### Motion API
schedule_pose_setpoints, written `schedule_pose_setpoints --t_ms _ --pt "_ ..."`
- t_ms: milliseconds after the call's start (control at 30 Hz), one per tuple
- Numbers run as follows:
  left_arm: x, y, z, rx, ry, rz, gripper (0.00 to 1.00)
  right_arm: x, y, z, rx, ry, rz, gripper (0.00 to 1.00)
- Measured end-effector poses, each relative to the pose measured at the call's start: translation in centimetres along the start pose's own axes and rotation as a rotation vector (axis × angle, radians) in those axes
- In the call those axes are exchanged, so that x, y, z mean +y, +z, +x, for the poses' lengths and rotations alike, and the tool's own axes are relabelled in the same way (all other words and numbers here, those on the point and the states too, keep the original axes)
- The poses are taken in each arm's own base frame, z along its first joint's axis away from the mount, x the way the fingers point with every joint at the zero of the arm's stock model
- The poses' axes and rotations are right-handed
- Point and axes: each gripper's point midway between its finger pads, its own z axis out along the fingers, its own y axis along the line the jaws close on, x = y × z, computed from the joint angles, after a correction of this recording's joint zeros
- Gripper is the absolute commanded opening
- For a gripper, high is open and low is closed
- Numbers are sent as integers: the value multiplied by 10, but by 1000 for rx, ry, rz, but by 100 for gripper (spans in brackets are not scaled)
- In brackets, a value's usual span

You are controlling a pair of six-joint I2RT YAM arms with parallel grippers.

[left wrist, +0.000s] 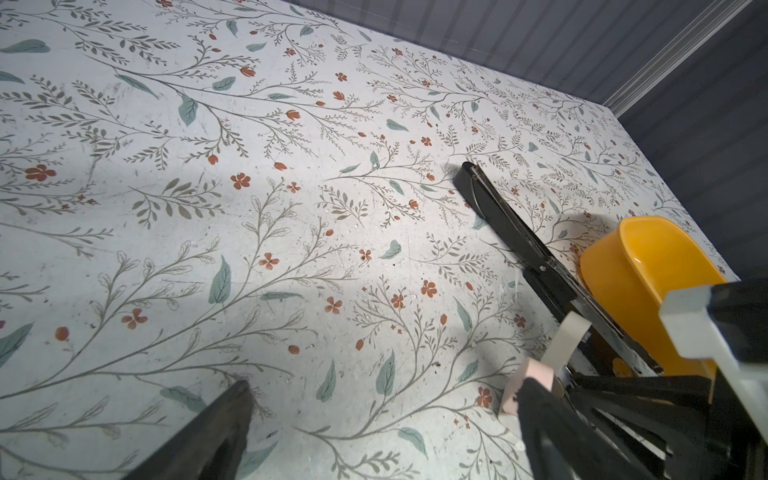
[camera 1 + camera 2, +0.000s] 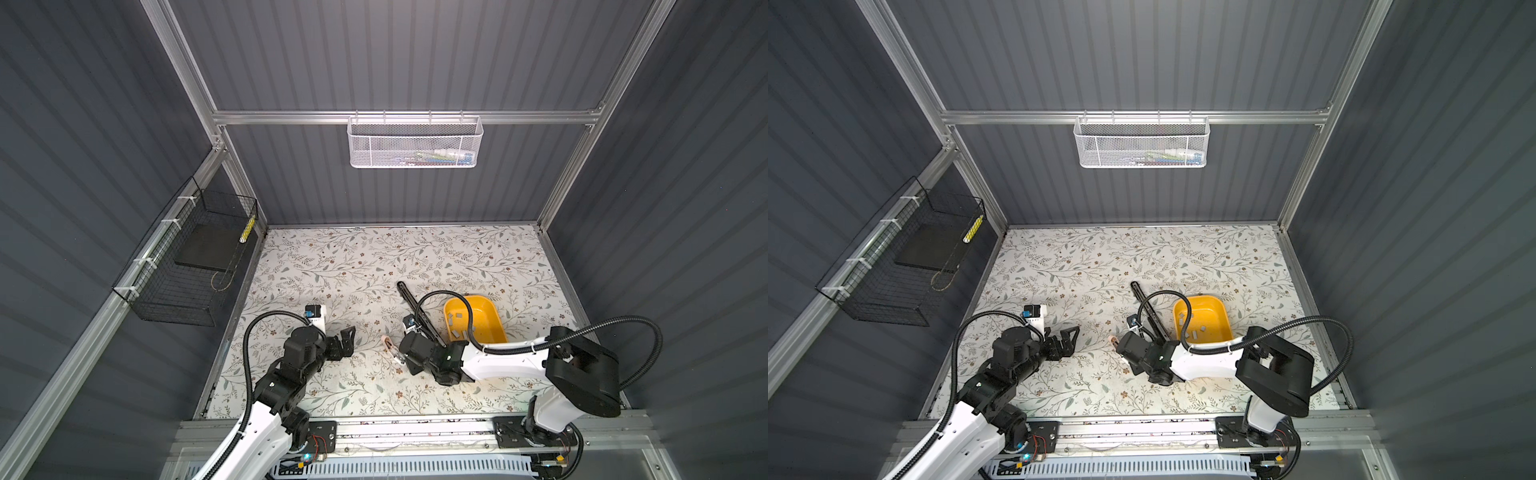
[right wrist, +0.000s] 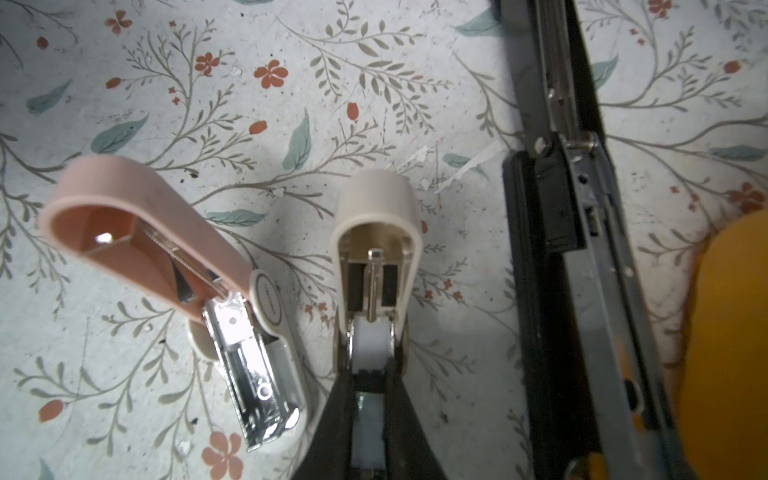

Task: Load the staples into the stapler
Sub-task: 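Open the right gripper and move it back over the yellow tray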

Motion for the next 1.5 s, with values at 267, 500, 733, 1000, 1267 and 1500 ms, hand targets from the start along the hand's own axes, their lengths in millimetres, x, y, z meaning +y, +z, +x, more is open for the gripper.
schedule_pose_setpoints --t_ms 267,500,733,1000,1267,1500 --pt "0 0 0 -2 0 1 100 -4 0 5 7 -8 48 27" --pt "0 0 0 -2 0 1 100 -8 0 14 41 -26 75 30" --pt "0 0 0 -1 0 1 100 -4 -2 9 43 -38 81 40" --pt "0 0 0 -1 0 1 100 -3 -18 -5 5 -27 59 35" --pt "0 0 0 0 0 -1 100 -23 -50 -37 -79 46 53 35" --pt "6 14 9 58 2 -36 100 -121 -97 -76 -176 351 140 36"
